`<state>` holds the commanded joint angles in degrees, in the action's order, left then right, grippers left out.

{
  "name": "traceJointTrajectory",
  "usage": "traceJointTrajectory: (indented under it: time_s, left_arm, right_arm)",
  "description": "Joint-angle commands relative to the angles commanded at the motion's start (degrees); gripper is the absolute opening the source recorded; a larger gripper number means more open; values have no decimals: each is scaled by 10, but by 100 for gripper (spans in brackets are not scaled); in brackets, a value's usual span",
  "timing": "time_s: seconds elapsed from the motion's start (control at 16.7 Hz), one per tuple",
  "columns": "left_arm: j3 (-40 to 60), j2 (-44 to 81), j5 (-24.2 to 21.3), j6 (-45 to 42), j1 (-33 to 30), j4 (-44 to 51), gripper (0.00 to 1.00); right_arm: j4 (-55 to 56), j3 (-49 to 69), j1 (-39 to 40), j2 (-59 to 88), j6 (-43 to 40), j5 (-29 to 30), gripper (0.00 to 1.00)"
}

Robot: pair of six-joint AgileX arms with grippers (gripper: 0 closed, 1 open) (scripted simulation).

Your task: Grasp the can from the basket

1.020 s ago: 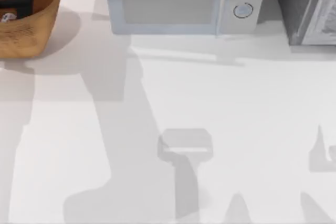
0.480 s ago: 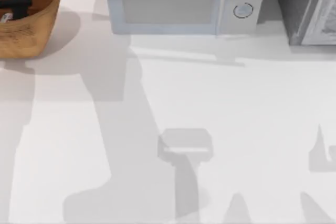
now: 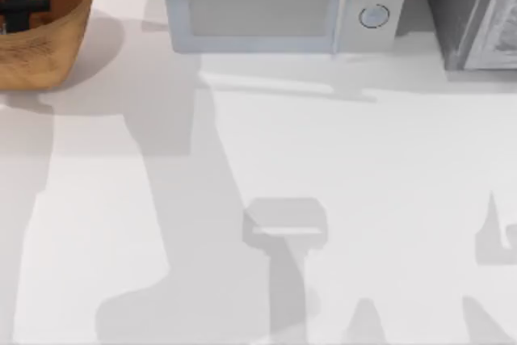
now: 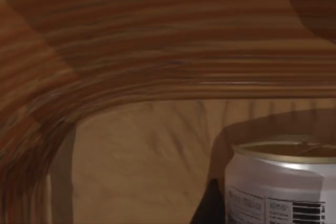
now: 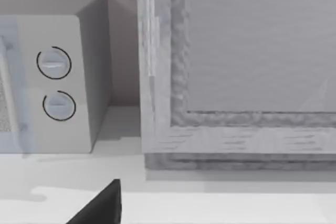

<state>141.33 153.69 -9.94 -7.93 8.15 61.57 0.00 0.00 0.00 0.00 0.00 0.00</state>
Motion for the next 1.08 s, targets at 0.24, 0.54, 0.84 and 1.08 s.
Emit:
traceJointTrajectory:
  time_s: [0.24, 0.54, 0.84, 1.08]
  left_arm:
    - [0, 0, 0, 0, 0, 0, 0]
    - [7, -17, 1, -2, 2, 1, 0]
    - [-49, -71, -7, 12, -3, -17, 0]
    - [-195, -216, -24, 30, -26, -76, 0]
  right_arm:
    - [0, 0, 0, 0, 0, 0, 100]
    - [0, 0, 0, 0, 0, 0, 100]
    - [0, 0, 0, 0, 0, 0, 100]
    - [0, 0, 0, 0, 0, 0, 100]
